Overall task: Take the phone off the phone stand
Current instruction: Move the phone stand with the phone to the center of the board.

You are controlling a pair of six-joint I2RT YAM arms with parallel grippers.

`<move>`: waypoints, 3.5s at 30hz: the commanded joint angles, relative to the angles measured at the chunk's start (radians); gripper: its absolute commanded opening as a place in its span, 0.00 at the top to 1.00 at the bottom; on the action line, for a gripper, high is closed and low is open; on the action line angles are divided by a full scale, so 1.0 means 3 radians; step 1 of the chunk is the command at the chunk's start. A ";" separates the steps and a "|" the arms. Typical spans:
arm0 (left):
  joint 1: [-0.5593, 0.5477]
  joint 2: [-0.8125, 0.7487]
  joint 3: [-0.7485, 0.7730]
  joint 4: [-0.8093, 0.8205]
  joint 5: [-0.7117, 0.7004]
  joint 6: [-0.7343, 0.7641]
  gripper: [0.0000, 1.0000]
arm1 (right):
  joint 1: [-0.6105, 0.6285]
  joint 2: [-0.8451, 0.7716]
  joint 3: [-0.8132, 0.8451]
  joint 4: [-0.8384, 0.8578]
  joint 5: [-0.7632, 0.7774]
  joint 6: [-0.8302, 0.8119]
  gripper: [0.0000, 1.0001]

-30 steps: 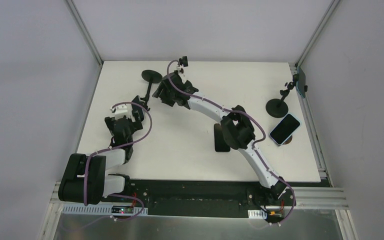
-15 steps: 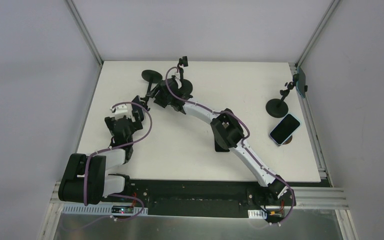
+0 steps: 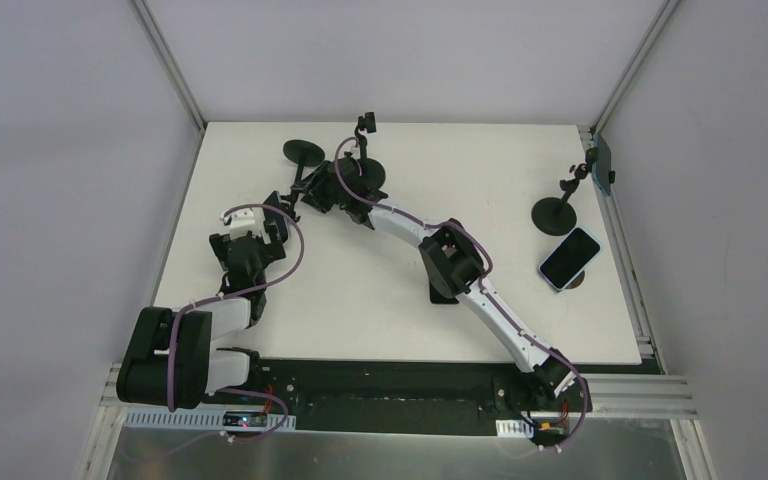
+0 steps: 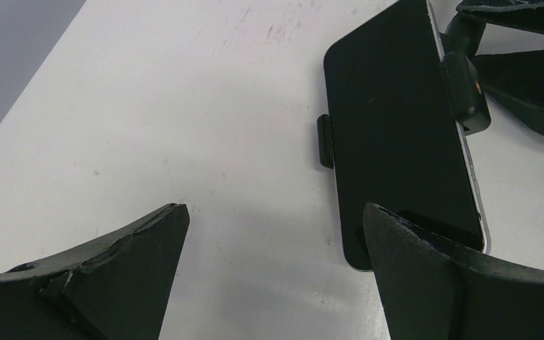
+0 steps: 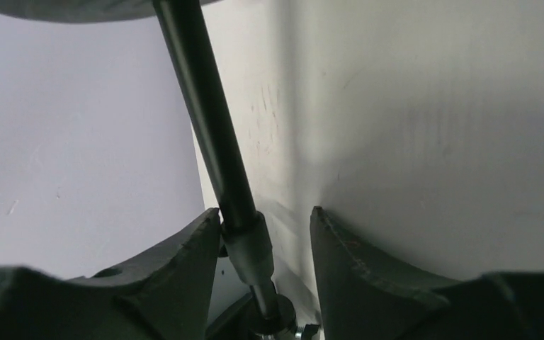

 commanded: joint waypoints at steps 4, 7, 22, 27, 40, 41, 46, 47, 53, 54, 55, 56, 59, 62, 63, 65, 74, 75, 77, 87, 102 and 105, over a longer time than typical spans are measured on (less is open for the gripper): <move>-0.0002 -0.0018 0.0086 0.0159 -0.0046 0.0009 0.01 | -0.0033 0.0112 0.0185 0.0226 -0.0176 0.0201 0.79; -0.0003 -0.0017 0.0088 0.0159 -0.0043 0.0009 0.01 | -0.0033 0.0047 0.0093 0.0292 -0.0173 0.0176 0.98; -0.0002 -0.0018 0.0090 0.0159 -0.0045 0.0008 0.01 | -0.0117 -0.1054 -0.1205 0.0411 -0.0266 -0.0977 1.00; -0.0002 -0.0016 0.0089 0.0159 -0.0045 0.0007 0.01 | -0.0178 -0.1386 -0.1712 0.0383 -0.0743 -0.1173 1.00; -0.0003 -0.0018 0.0093 0.0159 -0.0046 0.0011 0.01 | -0.0194 -0.2830 -0.3436 0.0125 -0.1058 -0.1481 1.00; -0.0003 -0.0018 0.0091 0.0159 -0.0048 0.0009 0.01 | -0.0190 -0.2976 -0.3566 0.0112 -0.1058 -0.1468 1.00; -0.0005 -0.0014 0.0093 0.0159 -0.0047 0.0009 0.01 | -0.0115 -0.3540 -0.4270 0.0026 -0.0771 -0.1441 1.00; -0.0007 -0.0015 0.0092 0.0158 -0.0047 0.0010 0.01 | -0.0087 -0.3651 -0.4381 -0.0027 -0.0642 -0.1389 1.00; -0.0007 -0.0018 0.0094 0.0155 -0.0050 0.0011 0.01 | 0.0320 -0.4136 -0.4873 -0.0162 0.0201 -0.1150 1.00; -0.0007 -0.0017 0.0094 0.0157 -0.0047 0.0013 0.01 | 0.0420 -0.4189 -0.4882 -0.0227 0.0374 -0.1191 1.00; -0.0007 -0.0017 0.0091 0.0157 -0.0047 0.0011 0.01 | 0.0524 -0.4243 -0.4876 -0.0307 0.0564 -0.1230 1.00; -0.0007 -0.0018 0.0093 0.0155 -0.0050 0.0011 0.01 | 0.0619 -0.4264 -0.4854 -0.0405 0.0725 -0.1279 1.00; -0.0006 -0.0017 0.0092 0.0154 -0.0047 0.0011 0.01 | 0.0805 -0.4313 -0.4702 -0.0688 0.1135 -0.1347 1.00; -0.0007 -0.0016 0.0094 0.0154 -0.0047 0.0012 0.01 | 0.0823 -0.4291 -0.4362 -0.1299 0.1368 -0.1470 1.00; -0.0007 -0.0018 0.0091 0.0156 -0.0047 0.0013 0.01 | 0.0824 -0.4289 -0.4273 -0.1438 0.1434 -0.1575 1.00; -0.0007 -0.0017 0.0094 0.0154 -0.0048 0.0013 0.01 | 0.0829 -0.4307 -0.4158 -0.1567 0.1560 -0.1826 1.00; -0.0007 -0.0017 0.0094 0.0154 -0.0048 0.0009 0.01 | 0.0846 -0.3971 -0.3477 -0.2265 0.2032 -0.2976 1.00; -0.0007 -0.0018 0.0094 0.0154 -0.0047 0.0013 0.01 | 0.0866 -0.3907 -0.3435 -0.2308 0.2096 -0.3029 1.00; -0.0007 -0.0018 0.0092 0.0154 -0.0048 0.0009 0.01 | 0.0915 -0.3815 -0.3407 -0.2313 0.2253 -0.3120 1.00; -0.0008 -0.0014 0.0091 0.0154 -0.0047 0.0014 0.01 | 0.1111 -0.3631 -0.3528 -0.2182 0.2350 -0.3175 1.00; -0.0007 -0.0009 0.0094 0.0154 -0.0047 0.0009 0.01 | 0.1158 -0.3623 -0.3657 -0.2013 0.1902 -0.2908 1.00; -0.0007 -0.0014 0.0094 0.0154 -0.0047 0.0011 0.01 | 0.1156 -0.3575 -0.3433 -0.2100 0.1981 -0.2509 1.00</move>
